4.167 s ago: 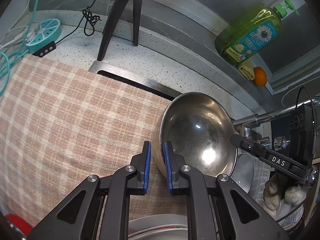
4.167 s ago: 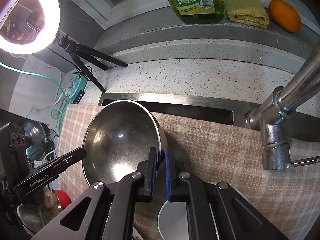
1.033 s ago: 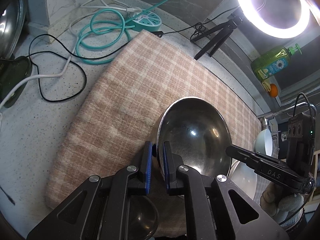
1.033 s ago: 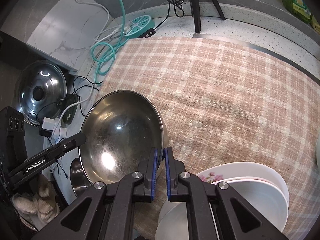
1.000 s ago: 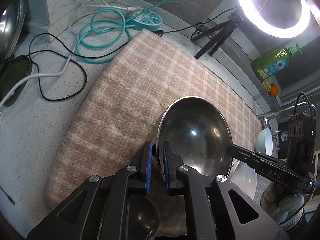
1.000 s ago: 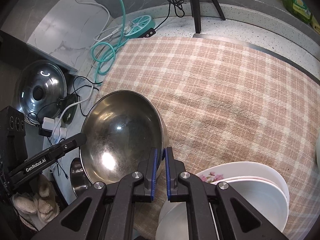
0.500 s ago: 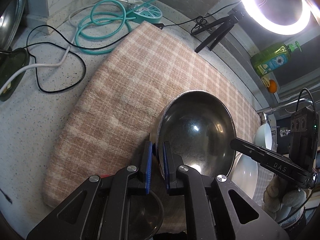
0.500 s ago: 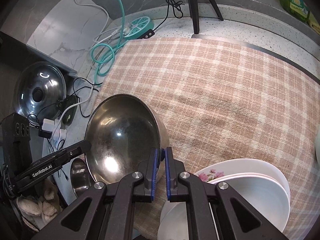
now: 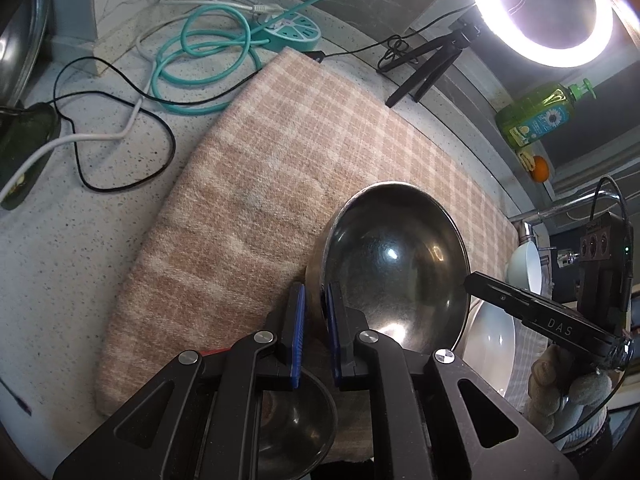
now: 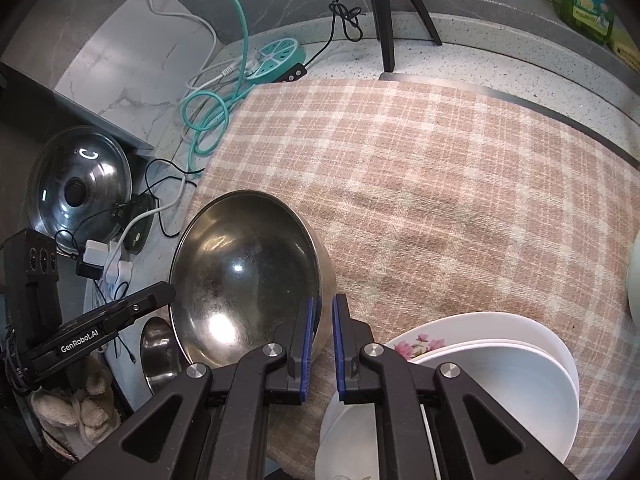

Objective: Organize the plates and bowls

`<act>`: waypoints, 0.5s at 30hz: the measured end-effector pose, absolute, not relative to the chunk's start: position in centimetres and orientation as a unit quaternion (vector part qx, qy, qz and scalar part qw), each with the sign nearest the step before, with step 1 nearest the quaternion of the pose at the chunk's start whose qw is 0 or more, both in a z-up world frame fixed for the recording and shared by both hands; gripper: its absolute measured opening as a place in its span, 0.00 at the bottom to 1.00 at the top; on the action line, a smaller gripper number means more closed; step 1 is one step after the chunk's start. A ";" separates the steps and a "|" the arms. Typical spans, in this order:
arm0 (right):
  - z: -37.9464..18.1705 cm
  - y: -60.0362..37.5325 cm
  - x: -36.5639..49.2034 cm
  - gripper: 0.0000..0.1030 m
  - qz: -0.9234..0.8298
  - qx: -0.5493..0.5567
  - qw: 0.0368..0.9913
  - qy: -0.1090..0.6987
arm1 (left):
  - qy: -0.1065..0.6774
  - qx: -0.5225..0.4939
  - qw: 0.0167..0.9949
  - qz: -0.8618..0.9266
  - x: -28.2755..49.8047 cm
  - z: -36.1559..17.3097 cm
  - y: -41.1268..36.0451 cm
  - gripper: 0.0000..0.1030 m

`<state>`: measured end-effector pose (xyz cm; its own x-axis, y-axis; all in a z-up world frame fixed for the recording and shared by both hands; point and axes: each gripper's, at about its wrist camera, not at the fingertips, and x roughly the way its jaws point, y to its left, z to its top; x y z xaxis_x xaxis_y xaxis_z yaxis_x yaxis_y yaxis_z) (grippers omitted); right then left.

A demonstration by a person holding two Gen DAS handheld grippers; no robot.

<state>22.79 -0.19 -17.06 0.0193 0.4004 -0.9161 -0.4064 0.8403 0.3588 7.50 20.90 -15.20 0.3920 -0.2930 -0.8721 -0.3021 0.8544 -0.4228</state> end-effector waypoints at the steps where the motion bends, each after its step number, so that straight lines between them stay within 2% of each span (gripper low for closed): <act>1: -16.9 -0.3 22.8 0.09 0.281 -0.002 0.716 0.639 | 0.549 -0.267 0.792 0.005 7.4 -15.0 21.0 0.09; 4: -16.2 -0.9 22.7 0.09 0.277 0.012 0.722 0.633 | 0.540 -0.267 0.798 0.010 6.9 -14.4 21.7 0.09; 7: -15.6 -1.4 22.5 0.15 0.276 0.025 0.728 0.628 | 0.530 -0.278 0.801 0.013 6.2 -13.9 22.6 0.09; 15: -13.3 -2.1 20.7 0.15 0.287 0.052 0.746 0.598 | 0.488 -0.300 0.819 0.031 2.9 -12.3 24.6 0.09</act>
